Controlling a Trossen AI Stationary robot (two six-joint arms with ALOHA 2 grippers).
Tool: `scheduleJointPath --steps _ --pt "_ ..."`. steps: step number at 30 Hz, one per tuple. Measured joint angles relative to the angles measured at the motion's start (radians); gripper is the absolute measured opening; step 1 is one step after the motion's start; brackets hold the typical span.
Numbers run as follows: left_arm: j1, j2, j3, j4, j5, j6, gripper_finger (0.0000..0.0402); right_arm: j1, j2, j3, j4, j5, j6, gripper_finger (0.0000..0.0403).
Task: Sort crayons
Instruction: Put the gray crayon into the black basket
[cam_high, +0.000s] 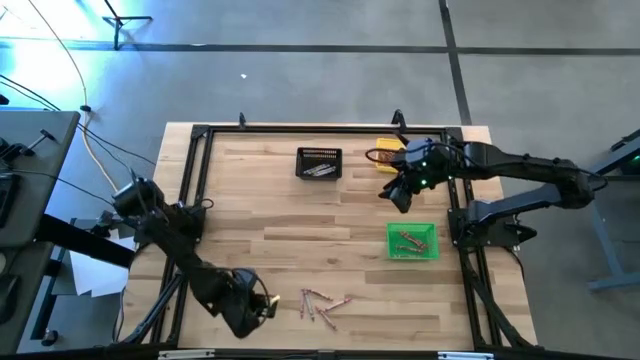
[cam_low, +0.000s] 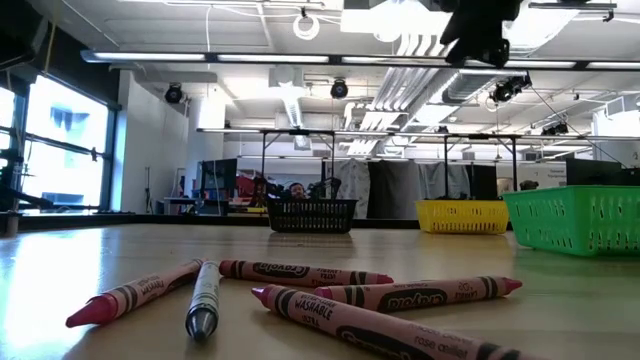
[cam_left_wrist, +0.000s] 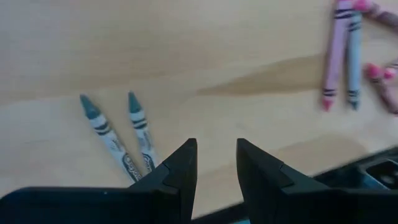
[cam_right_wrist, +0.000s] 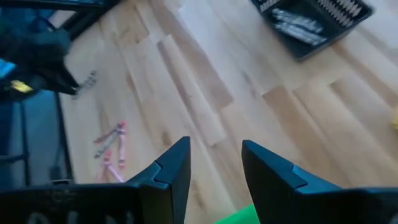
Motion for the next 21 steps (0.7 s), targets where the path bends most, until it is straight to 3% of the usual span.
scheduleJointPath --steps 5,11,21 --pt "-0.022 0.045 0.031 -0.042 -0.005 0.005 0.0097 0.097 0.000 0.000 0.003 0.015 0.107 0.0129" --pt "-0.029 0.067 0.050 -0.125 0.063 0.038 0.0097 0.238 0.000 0.000 -0.004 0.124 0.217 0.0129" --pt "-0.029 0.067 0.051 -0.160 0.071 0.057 0.0097 0.390 0.000 0.000 -0.013 0.254 0.326 0.0129"
